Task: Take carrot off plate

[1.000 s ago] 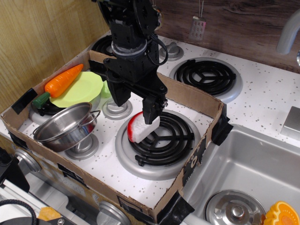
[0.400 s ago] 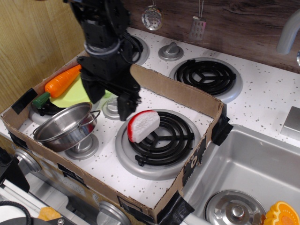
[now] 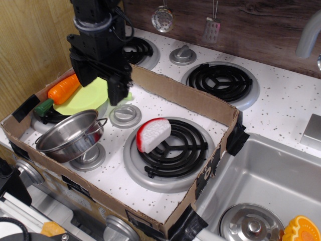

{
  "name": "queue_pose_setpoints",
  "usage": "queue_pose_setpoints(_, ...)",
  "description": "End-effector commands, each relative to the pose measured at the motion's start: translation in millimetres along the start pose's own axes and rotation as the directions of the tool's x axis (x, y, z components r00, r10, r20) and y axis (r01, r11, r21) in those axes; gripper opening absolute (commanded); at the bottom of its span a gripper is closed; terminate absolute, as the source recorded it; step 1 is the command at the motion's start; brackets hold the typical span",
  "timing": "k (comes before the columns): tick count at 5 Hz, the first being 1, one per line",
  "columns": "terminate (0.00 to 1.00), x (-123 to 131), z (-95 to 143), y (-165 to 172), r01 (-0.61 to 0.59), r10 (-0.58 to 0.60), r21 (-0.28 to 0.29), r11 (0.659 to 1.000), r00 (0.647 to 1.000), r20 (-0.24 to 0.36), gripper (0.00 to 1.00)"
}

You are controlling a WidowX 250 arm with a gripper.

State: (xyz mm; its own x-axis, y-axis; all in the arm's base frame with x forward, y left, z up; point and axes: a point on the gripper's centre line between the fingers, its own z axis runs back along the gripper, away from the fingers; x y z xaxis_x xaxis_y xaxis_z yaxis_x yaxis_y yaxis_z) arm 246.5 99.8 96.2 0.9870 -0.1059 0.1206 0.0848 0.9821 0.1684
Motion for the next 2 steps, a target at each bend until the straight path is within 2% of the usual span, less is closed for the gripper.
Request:
queue_pose_setpoints(1, 0.0, 9.2, -6.0, 39.7, 0.01, -0.013, 0.052, 0.999, 0.999, 0.049, 1.0)
queue_pose_setpoints(2, 0.0, 6.5, -19.5, 53.1, -0.05, 0.048, 0.072, 0.996, 0.998, 0.029, 1.0)
